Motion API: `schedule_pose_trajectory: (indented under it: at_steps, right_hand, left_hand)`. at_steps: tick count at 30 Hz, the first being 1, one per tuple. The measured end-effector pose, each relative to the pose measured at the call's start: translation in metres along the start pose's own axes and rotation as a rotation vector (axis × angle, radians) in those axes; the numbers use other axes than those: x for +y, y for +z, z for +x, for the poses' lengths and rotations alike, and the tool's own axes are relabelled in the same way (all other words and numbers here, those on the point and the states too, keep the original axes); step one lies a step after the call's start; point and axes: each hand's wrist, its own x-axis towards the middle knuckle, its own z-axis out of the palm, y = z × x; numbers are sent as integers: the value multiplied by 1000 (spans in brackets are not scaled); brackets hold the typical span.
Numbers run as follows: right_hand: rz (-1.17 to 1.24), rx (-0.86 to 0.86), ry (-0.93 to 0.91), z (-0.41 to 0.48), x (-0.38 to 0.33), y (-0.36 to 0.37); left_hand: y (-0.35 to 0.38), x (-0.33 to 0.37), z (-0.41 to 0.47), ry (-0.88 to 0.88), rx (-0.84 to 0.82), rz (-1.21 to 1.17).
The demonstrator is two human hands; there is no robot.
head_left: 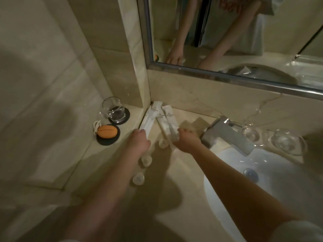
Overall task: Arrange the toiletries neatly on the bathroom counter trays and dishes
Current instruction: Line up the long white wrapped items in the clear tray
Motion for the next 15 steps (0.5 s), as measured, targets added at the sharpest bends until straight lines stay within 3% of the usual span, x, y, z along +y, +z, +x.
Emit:
schedule_pose_trajectory:
  at_steps: [7,11,15]
  right_hand:
    - [144,92,153,39,-11,14]
    - [295,34,253,51,-3,13]
    - [309,-26,225,54,4,6]
  left_hand:
    - [9,17,32,-105,28,5]
    - [14,19,41,-162,-11,-26]
    - [13,21,43,-218,6,-72]
